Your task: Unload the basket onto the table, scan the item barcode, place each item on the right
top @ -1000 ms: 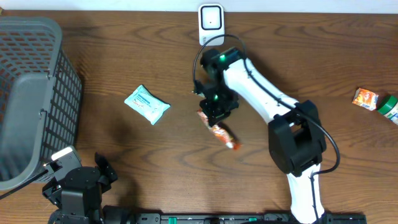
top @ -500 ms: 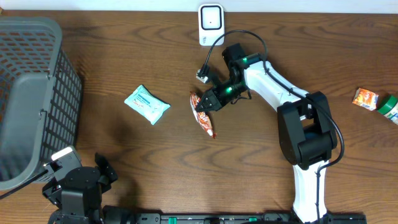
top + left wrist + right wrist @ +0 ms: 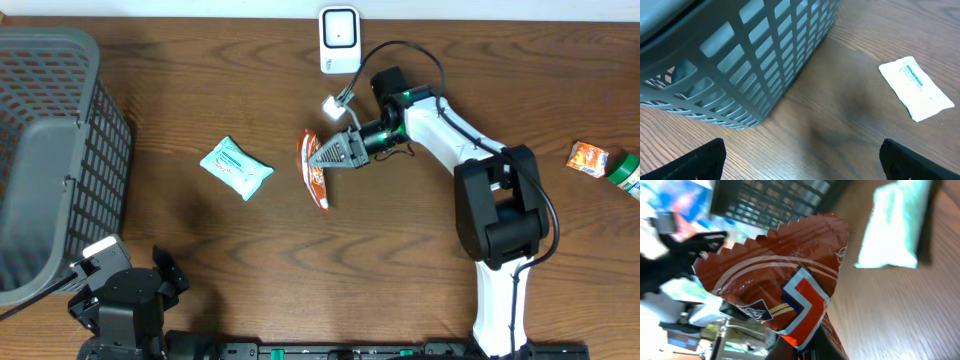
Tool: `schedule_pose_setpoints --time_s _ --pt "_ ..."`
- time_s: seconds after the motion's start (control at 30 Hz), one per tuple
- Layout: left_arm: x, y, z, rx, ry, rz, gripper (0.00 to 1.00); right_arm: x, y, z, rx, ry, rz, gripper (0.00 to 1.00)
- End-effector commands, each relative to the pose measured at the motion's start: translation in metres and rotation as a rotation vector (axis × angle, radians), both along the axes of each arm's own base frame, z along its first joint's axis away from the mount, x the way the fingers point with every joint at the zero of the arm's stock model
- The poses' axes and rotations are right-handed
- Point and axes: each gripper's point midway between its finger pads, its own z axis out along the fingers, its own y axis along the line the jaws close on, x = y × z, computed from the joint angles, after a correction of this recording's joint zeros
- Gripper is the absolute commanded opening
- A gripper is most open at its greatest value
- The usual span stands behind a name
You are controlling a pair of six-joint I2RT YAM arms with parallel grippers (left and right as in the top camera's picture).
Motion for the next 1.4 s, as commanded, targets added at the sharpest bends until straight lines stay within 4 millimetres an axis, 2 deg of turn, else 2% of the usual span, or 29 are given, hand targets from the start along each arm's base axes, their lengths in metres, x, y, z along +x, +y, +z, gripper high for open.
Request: schedule_pose_setpoints --time_s 0.0,0.27,0.37,0.67,0.83,0.93,1.1,1.17,1.23,1.3,1.37 --pt "-0.001 0.002 0.001 0.001 -0.002 0.012 0.98 -0.005 0.005 0.012 0.1 0.023 0.023 0.01" --pt "-0.001 0.002 0.001 0.001 -0.002 0.012 0.98 -0.007 0.014 -0.008 0.153 -0.181 0.057 0.01" --pt "-0.001 0.002 0.001 0.001 -0.002 0.012 0.98 -0.011 0.013 -0.013 0.187 -0.208 0.064 0.01" --pt "-0.001 0.002 0.001 0.001 -0.002 0.012 0.98 -0.022 0.005 -0.044 0.184 -0.27 0.056 0.01" --pt "-0.001 0.002 0.001 0.001 -0.002 0.012 0.98 -0.024 -0.005 -0.064 0.125 -0.273 0.032 0.01" --pt "-0.001 0.002 0.001 0.001 -0.002 0.012 0.98 -0.015 -0.014 -0.075 0.055 -0.278 -0.001 0.01" --pt "-0.001 0.002 0.001 0.001 -0.002 0.012 0.98 0.001 -0.043 -0.106 -0.147 -0.254 -0.075 0.01" --pt "-0.001 0.002 0.001 0.001 -0.002 0.012 0.98 0.005 -0.053 -0.111 -0.185 -0.241 -0.098 0.02" --pt "-0.001 0.002 0.001 0.001 -0.002 0.012 0.98 0.012 -0.064 -0.116 -0.218 -0.228 -0.13 0.09" --pt "-0.001 0.002 0.001 0.001 -0.002 0.012 0.98 0.021 -0.077 -0.123 -0.276 -0.192 -0.177 0.29" --pt "-0.001 0.002 0.001 0.001 -0.002 0.012 0.98 0.029 -0.09 -0.128 -0.33 -0.137 -0.233 0.8"
